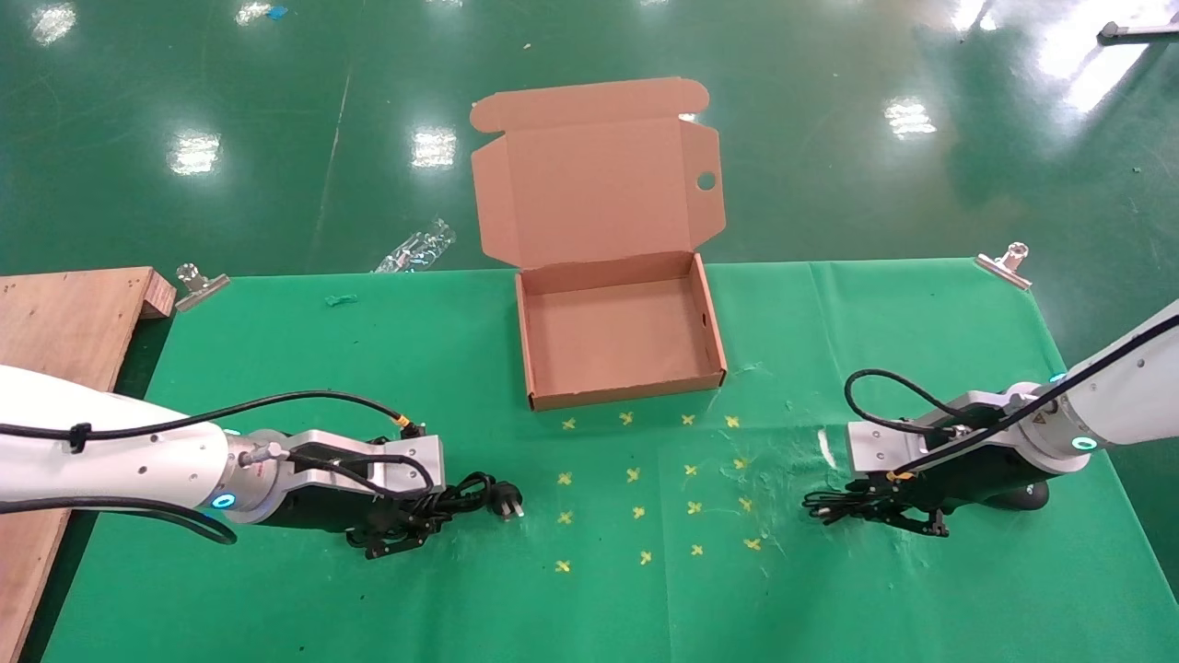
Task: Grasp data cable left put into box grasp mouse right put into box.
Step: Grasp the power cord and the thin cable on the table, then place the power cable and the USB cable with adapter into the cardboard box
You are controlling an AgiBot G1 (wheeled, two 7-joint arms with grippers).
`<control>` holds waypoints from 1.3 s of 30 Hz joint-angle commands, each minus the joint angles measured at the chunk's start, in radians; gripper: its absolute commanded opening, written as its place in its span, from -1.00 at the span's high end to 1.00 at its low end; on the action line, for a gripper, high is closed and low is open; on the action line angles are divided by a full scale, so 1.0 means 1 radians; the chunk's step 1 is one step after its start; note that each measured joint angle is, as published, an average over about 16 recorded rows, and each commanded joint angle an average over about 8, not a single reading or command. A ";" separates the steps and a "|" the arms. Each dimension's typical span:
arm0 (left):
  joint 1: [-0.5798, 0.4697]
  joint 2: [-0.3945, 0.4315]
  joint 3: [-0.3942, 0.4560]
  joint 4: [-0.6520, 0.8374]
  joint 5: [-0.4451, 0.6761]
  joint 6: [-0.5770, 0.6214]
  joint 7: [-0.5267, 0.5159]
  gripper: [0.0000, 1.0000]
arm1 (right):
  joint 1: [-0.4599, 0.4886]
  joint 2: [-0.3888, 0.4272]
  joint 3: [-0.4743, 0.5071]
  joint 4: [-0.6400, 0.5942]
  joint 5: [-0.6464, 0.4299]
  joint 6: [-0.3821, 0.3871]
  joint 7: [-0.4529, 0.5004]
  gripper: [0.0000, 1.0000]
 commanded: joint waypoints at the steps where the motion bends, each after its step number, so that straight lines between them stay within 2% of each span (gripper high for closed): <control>1: 0.000 0.000 0.000 0.000 0.000 0.000 0.000 1.00 | 0.000 0.000 0.000 0.000 0.000 0.000 0.000 1.00; 23: -0.010 -0.003 -0.005 0.001 -0.005 0.007 -0.007 1.00 | 0.004 0.004 0.004 0.002 0.005 -0.002 0.001 1.00; 32: -0.165 -0.006 -0.057 0.025 -0.099 0.120 -0.066 1.00 | 0.101 0.109 0.087 0.068 0.118 -0.065 -0.009 1.00; 35: -0.221 0.029 -0.068 0.050 -0.120 0.134 -0.081 1.00 | 0.126 0.145 0.120 0.090 0.161 -0.078 -0.010 1.00; 39: -0.257 0.122 -0.059 0.072 -0.089 0.070 -0.084 1.00 | 0.159 0.168 0.141 0.121 0.184 -0.075 -0.004 1.00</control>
